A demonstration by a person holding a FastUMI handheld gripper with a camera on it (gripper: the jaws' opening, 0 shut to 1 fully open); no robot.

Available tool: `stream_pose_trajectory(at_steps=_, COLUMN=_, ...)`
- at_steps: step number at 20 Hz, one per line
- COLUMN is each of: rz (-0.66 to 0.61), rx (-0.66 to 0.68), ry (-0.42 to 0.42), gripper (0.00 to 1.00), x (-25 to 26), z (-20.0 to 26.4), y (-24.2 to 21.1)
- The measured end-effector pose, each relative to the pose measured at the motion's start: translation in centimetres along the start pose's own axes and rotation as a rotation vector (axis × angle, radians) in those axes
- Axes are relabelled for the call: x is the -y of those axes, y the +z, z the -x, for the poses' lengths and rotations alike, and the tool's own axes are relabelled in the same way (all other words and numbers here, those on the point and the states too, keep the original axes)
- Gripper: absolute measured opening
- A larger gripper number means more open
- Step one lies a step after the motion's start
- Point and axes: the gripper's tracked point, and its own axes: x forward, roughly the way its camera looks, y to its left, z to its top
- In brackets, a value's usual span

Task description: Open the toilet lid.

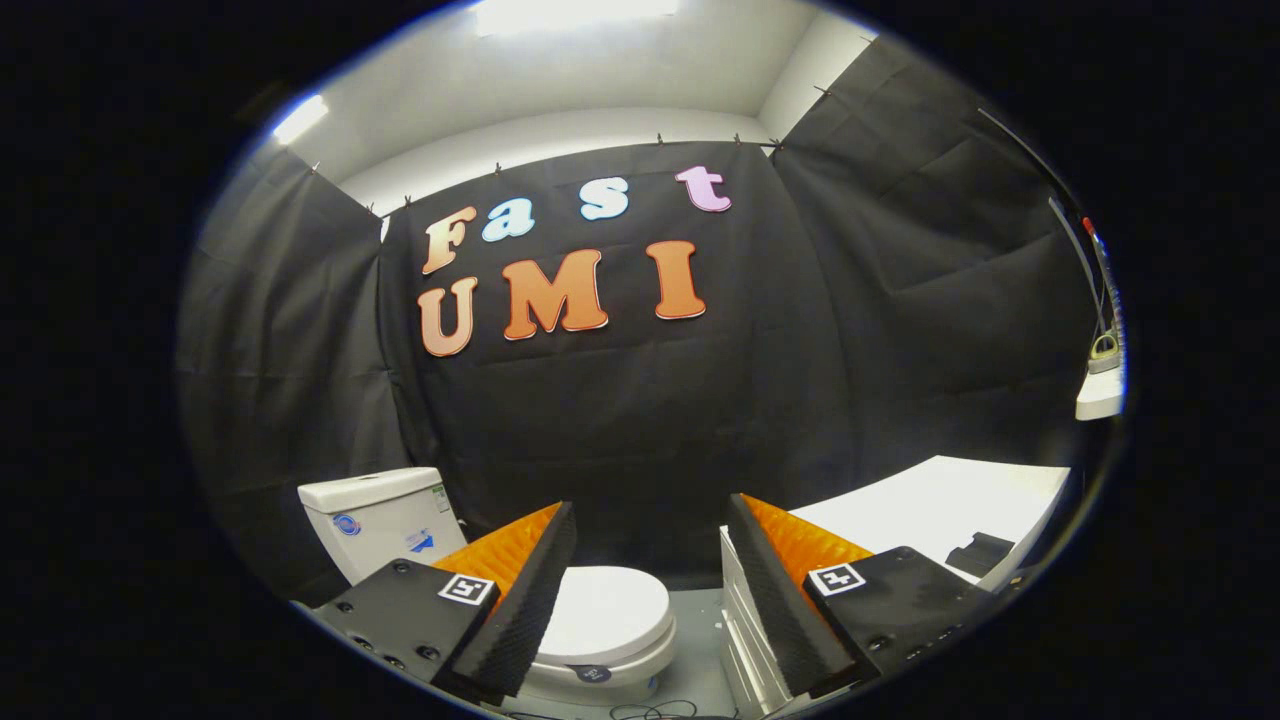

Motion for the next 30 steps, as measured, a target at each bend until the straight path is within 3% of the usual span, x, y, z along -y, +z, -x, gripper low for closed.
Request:
stream_pose_trajectory(at_steps=2, rz=-0.006, rx=-0.010, ry=-0.027, gripper=0.98, x=0.4, z=-0.2, y=-0.2)
stream_pose_trajectory(at_steps=5, rz=-0.142, rx=-0.054, ry=-0.040, gripper=0.98, x=-1.3, z=-0.7, y=-1.8)
stream_pose_trajectory(at_steps=10, rz=-0.250, rx=-0.207, ry=0.022, gripper=0.98, x=-7.5, z=-1.5, y=-10.7)
stream_pose_trajectory(at_steps=14, rz=-0.330, rx=-0.463, ry=0.064, gripper=0.98, x=-11.8, z=1.1, y=-21.7)
stream_pose_trajectory(at_steps=20, rz=-0.410, rx=-0.701, ry=0.105, gripper=0.98, x=-13.6, z=1.4, y=-31.4)
stream_pose_trajectory(at_steps=30, rz=-0.582, rx=-0.839, ry=-0.016, gripper=0.97, x=-11.3, z=0.9, y=-37.4)
